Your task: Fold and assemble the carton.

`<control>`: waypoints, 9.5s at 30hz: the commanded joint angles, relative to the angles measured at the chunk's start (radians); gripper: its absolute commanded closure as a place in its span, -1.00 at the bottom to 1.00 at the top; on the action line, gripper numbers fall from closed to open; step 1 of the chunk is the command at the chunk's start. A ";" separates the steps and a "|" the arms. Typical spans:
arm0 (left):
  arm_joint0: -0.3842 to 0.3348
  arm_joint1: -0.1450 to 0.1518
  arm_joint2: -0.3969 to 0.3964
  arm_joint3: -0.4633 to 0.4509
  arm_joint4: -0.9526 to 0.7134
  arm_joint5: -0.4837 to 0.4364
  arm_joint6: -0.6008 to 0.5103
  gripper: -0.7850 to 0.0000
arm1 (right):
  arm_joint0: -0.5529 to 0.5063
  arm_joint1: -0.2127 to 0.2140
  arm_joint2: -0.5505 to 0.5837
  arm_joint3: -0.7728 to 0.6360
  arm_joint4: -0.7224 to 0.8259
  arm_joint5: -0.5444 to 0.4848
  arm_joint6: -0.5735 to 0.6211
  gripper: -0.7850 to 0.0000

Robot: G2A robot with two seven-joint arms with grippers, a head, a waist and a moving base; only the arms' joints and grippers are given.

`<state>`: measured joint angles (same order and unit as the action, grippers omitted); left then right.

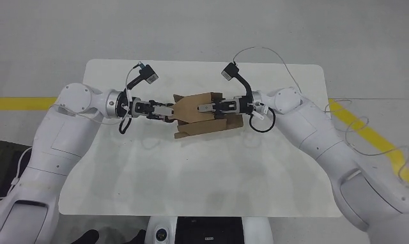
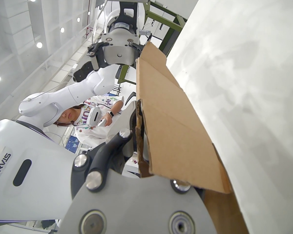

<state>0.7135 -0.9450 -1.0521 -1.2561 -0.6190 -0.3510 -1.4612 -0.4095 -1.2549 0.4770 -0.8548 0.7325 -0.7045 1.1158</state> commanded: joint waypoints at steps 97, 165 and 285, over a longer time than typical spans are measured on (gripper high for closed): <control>0.030 -0.023 -0.032 -0.063 0.087 -0.005 0.081 -1.00 | -0.125 -0.037 0.159 -0.151 -0.139 0.141 0.141 1.00; 0.079 -0.024 -0.045 -0.148 0.074 0.020 0.048 -1.00 | -0.079 -0.076 0.265 -0.049 -0.273 0.010 -0.144 1.00; 0.044 -0.022 -0.003 -0.096 0.495 -0.198 0.304 -1.00 | -0.276 0.020 0.429 -0.327 -0.107 0.167 0.167 1.00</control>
<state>0.7579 -0.9671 -1.0567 -1.3525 -0.1237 -0.5486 -1.1569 -0.6866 -1.2344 0.9113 -1.1807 0.6237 -0.5389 1.2814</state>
